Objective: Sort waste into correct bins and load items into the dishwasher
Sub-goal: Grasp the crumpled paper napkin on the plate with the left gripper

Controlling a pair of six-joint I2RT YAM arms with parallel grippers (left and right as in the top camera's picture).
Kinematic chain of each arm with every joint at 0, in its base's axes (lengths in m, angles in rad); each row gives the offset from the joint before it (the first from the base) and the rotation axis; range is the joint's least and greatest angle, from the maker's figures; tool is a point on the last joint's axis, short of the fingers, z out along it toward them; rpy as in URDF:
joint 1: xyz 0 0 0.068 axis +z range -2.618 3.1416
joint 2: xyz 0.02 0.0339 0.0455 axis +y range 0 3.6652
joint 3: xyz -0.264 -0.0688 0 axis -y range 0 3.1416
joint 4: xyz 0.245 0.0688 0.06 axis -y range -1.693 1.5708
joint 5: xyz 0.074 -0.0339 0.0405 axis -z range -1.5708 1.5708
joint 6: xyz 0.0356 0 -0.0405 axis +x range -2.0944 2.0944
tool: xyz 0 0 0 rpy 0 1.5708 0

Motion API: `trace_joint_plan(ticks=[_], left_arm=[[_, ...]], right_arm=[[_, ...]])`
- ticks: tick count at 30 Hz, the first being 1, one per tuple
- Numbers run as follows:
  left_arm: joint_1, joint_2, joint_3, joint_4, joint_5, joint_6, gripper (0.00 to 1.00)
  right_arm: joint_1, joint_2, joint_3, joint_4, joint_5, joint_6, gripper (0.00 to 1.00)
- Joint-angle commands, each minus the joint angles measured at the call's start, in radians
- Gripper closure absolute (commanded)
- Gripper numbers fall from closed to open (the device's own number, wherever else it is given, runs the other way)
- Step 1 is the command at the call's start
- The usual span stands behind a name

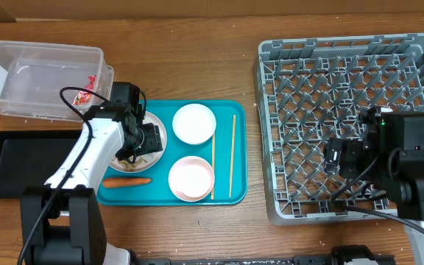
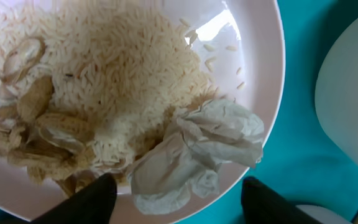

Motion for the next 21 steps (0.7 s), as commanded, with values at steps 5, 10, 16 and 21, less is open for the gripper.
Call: trace_joint_plan(ticks=[5,10,16,21], left_arm=[[-0.017,0.005,-0.013,0.020,0.010,0.005,0.46],[-0.017,0.008,-0.013,0.024,-0.013,0.005,0.47],[-0.017,0.032,-0.013,0.030,-0.027,0.005,0.47],[-0.021,0.069,-0.013,0.029,-0.027,0.005,0.51]], right_arm=[[-0.001,-0.003,0.022,0.002,0.002,0.000,0.00],[-0.001,-0.003,0.022,0.002,0.002,0.000,0.00],[-0.001,-0.003,0.022,0.002,0.002,0.000,0.00],[-0.001,-0.003,0.022,0.002,0.002,0.000,0.00]])
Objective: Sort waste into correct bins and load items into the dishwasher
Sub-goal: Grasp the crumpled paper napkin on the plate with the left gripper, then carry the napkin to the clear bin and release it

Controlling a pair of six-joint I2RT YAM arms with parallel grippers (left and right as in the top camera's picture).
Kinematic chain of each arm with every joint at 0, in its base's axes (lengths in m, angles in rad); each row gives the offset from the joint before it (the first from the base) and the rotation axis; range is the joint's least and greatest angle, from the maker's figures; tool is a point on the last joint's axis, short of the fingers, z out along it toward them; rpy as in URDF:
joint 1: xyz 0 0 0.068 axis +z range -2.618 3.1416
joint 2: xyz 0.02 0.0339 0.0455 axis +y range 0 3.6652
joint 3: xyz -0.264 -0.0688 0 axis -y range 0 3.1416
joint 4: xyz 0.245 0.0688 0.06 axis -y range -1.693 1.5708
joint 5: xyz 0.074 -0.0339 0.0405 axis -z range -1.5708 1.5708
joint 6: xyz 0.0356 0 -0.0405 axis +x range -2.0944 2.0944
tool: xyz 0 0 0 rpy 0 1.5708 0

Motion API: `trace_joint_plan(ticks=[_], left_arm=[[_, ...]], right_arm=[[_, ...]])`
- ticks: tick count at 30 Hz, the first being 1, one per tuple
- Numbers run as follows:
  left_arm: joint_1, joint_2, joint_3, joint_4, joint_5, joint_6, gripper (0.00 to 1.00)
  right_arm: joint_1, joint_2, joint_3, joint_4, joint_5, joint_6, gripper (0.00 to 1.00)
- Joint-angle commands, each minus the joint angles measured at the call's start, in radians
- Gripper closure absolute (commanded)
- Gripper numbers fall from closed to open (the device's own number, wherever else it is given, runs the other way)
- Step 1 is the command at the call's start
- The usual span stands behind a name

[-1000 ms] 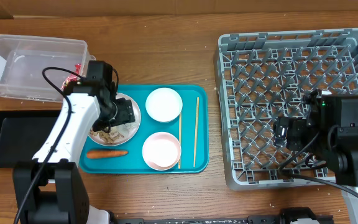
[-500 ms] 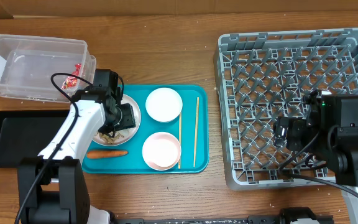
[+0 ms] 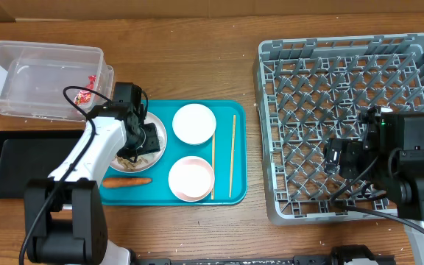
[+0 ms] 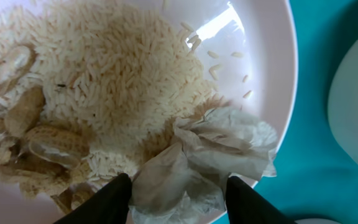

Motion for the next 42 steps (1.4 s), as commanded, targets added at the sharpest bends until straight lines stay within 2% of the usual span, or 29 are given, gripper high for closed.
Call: trace_joint_plan(ticks=[1,3,5,8,16,28,31,37,40,41,42], left_arm=[[-0.013,0.039,-0.011,0.003,-0.013,0.005,0.56],[-0.013,0.040,-0.011,0.000,-0.007,0.005,0.69],[-0.013,0.038,-0.008,-0.001,-0.007,0.005,0.87],[-0.012,0.038,0.011,-0.017,-0.019,0.005,0.96],[-0.012,0.038,0.182,-0.171,-0.135,0.005,0.96],[0.075,0.037,0.521,-0.335,-0.137,0.020,0.96],[0.135,0.037,0.570,-0.314,-0.137,0.020,0.96],[0.307,0.053,0.583,-0.107,-0.136,0.014,0.96],[0.355,0.073,0.583,-0.060,-0.134,-0.015,0.95],[0.366,0.080,0.583,-0.049,-0.132,-0.015,0.92],[0.383,0.099,0.583,-0.030,-0.133,-0.015,0.79]], right_arm=[[-0.001,-0.003,0.022,0.002,0.002,0.000,0.00],[-0.001,-0.003,0.022,0.002,0.002,0.000,0.00],[-0.001,-0.003,0.022,0.002,0.002,0.000,0.00],[-0.001,-0.003,0.022,0.002,0.002,0.000,0.00],[-0.001,-0.003,0.022,0.002,0.002,0.000,0.00],[-0.001,-0.003,0.022,0.006,0.002,0.000,0.00],[-0.001,-0.003,0.022,0.007,0.002,0.000,0.00],[-0.001,-0.003,0.022,0.005,0.002,0.000,0.00],[-0.001,-0.003,0.022,0.003,0.002,0.000,0.00],[-0.001,-0.003,0.022,0.003,0.002,0.000,0.00],[-0.001,-0.003,0.022,0.003,0.002,0.000,0.00]])
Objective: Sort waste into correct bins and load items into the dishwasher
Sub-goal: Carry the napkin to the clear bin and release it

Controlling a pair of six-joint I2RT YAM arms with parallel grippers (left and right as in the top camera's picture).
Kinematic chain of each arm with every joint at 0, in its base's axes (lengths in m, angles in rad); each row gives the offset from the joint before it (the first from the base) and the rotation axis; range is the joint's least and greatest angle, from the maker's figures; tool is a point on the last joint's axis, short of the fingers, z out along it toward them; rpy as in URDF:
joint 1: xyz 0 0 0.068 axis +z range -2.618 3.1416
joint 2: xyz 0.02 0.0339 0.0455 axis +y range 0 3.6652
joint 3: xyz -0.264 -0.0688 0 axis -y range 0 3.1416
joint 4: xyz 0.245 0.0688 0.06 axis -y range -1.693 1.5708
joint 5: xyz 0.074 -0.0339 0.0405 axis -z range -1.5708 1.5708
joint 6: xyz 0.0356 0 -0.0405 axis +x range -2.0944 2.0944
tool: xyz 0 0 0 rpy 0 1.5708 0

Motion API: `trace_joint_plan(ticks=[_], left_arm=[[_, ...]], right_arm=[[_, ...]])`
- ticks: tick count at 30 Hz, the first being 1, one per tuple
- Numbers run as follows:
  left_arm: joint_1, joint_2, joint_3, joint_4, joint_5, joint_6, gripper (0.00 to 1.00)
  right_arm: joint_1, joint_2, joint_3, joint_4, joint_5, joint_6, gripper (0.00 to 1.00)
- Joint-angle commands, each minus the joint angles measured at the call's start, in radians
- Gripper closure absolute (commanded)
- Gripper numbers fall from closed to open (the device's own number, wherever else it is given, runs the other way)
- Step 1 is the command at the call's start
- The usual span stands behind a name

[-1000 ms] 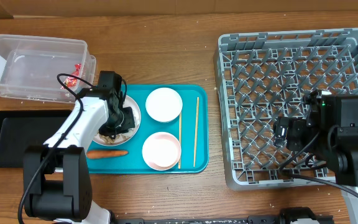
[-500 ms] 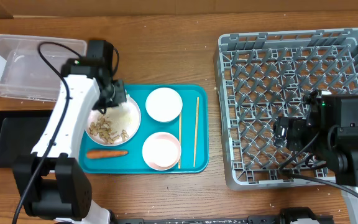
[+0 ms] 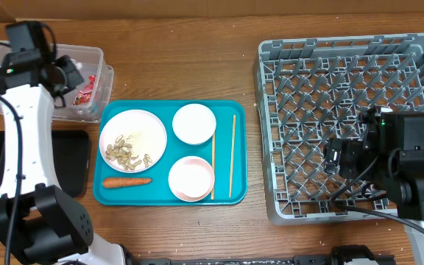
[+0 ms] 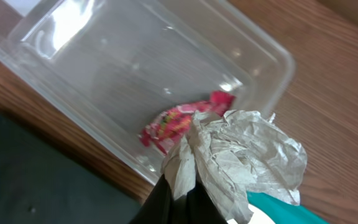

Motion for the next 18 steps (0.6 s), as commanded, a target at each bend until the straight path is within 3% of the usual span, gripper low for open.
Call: trace_joint_plan(ticks=[1,3,4,5,9,13,18], left_arm=[[0.035,0.058,0.023,0.034,-0.005,-0.014,0.75],[0.040,0.075,0.023,0.043,-0.005,-0.014,0.58],[0.040,0.087,0.023,0.052,-0.004,-0.014,0.36],[0.040,0.090,0.024,0.056,-0.004,-0.015,0.27],[0.039,0.071,0.026,0.047,0.082,-0.013,0.20],[0.039,0.023,0.026,-0.024,0.182,-0.011,0.20],[0.031,-0.028,0.026,-0.283,0.246,-0.011,0.17]], right_arm=[[-0.001,-0.003,0.022,0.003,0.002,0.000,0.00],[-0.001,-0.003,0.022,0.003,0.002,0.000,0.00],[-0.001,-0.003,0.022,0.003,0.002,0.000,0.00],[-0.001,-0.003,0.022,0.002,0.002,0.000,0.00],[-0.001,-0.003,0.022,-0.006,0.002,0.000,0.00],[-0.001,-0.003,0.022,-0.005,0.002,0.000,0.00],[-0.001,-0.003,0.022,0.009,-0.053,0.000,0.00]])
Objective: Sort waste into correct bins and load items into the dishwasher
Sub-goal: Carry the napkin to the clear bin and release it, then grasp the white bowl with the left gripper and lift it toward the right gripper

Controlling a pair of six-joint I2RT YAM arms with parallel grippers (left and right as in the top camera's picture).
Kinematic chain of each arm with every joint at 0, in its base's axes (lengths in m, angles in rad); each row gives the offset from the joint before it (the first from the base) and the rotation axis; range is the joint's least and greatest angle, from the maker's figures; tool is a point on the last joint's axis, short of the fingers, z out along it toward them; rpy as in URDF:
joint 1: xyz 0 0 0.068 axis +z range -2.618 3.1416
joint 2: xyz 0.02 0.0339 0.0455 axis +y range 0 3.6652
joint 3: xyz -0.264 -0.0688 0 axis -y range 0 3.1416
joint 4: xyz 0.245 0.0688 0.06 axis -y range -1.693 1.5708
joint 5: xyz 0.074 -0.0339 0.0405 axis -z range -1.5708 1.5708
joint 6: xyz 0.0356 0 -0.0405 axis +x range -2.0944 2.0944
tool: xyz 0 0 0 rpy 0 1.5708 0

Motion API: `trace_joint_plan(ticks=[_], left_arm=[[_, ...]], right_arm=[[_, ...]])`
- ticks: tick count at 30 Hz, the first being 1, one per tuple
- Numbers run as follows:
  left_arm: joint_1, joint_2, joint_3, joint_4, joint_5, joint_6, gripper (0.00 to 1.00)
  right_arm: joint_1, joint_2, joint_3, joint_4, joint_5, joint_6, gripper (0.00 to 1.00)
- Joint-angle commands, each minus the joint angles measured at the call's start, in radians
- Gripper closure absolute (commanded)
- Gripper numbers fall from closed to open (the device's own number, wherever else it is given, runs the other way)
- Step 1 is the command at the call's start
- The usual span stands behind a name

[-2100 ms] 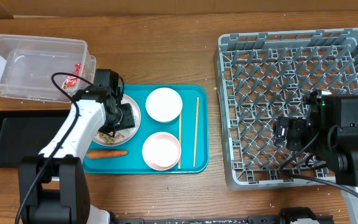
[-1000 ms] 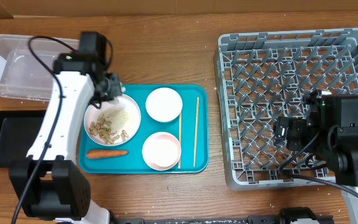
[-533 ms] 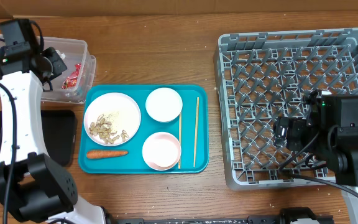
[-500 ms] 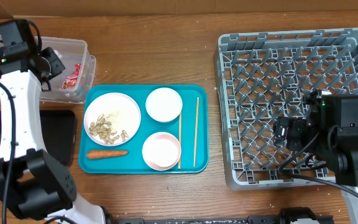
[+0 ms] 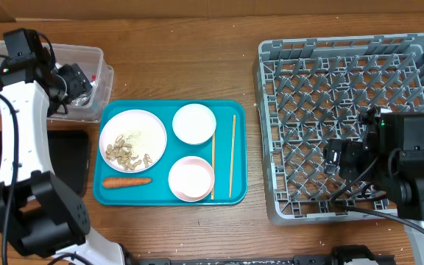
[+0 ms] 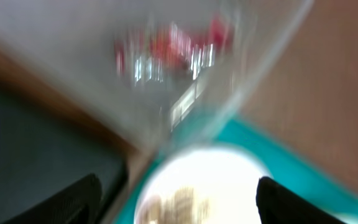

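My left gripper [image 5: 76, 79] hangs at the right end of the clear bin [image 5: 103, 79], and the wrist view is badly blurred. Its fingers [image 6: 73, 199] stand wide apart, so the left gripper [image 6: 178, 183] is open with nothing between them. A red wrapper [image 6: 173, 46] lies in the bin; the crumpled tissue cannot be made out. The white plate [image 5: 132, 136] of rice and peanut shells sits on the teal tray [image 5: 238, 147] with a carrot [image 5: 126, 182]. My right gripper [image 5: 333, 158] hovers over the grey dish rack [image 5: 344, 81]; its jaws are hard to read.
The tray also holds a white bowl [image 5: 194, 123], a pink bowl [image 5: 191, 177] and two chopsticks [image 5: 232, 154]. A black bin [image 5: 71, 158] lies left of the tray, below the clear one. The rack fills the table's right side.
My left gripper was shut on the crumpled tissue above the clear bin; now it is open and holds nothing. It has shifted slightly toward the bin's right end. The right arm is unchanged.
My left gripper stood open over the tissue on the rice plate, then sat lower with its fingers around it. Later it held the tissue over the clear bin, the plate left without it. Now the gripper is open at the bin.
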Motion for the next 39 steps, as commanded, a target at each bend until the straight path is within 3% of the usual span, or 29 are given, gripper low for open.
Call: trace_joint_plan(ticks=[1,4,9,18,22,25,32,34,35,37,39], left_arm=[[-0.013,-0.073,0.021,-0.164,0.109,0.008,0.17],[-0.049,-0.072,0.014,-0.305,0.133,0.079,0.17],[-0.152,-0.072,0.013,-0.405,0.166,0.185,0.17],[-0.504,-0.072,-0.007,-0.494,0.167,0.219,0.21],[-0.626,-0.072,-0.057,-0.495,0.095,0.170,0.25],[-0.700,-0.072,-0.113,-0.484,0.021,0.098,0.24],[-0.781,-0.072,-0.283,-0.374,0.019,0.057,0.26],[-0.782,-0.071,-0.324,-0.331,0.019,0.056,0.33],[-0.782,-0.071,-0.360,-0.286,0.019,0.047,0.44],[-0.782,-0.071,-0.391,-0.250,0.027,0.041,0.52],[-0.782,-0.071,-0.399,-0.238,0.026,0.042,0.72]], right_arm=[[-0.001,-0.003,0.022,0.029,-0.085,0.000,0.00],[-0.001,0.005,0.022,0.085,-0.240,-0.001,0.00],[0.010,0.050,0.022,0.134,-0.413,0.003,0.00],[0.012,0.101,0.022,0.089,-0.289,0.023,0.00],[0.012,0.101,0.022,0.053,-0.205,0.023,0.00],[0.012,0.101,0.022,0.023,-0.147,0.023,0.00],[0.012,0.101,0.022,0.000,-0.105,0.022,0.00],[0.012,0.101,0.022,0.001,-0.105,0.022,0.00],[0.012,0.101,0.022,0.001,-0.105,0.022,0.00],[0.012,0.101,0.022,0.000,-0.105,0.022,0.00],[0.012,0.101,0.022,0.000,-0.105,0.022,0.00]])
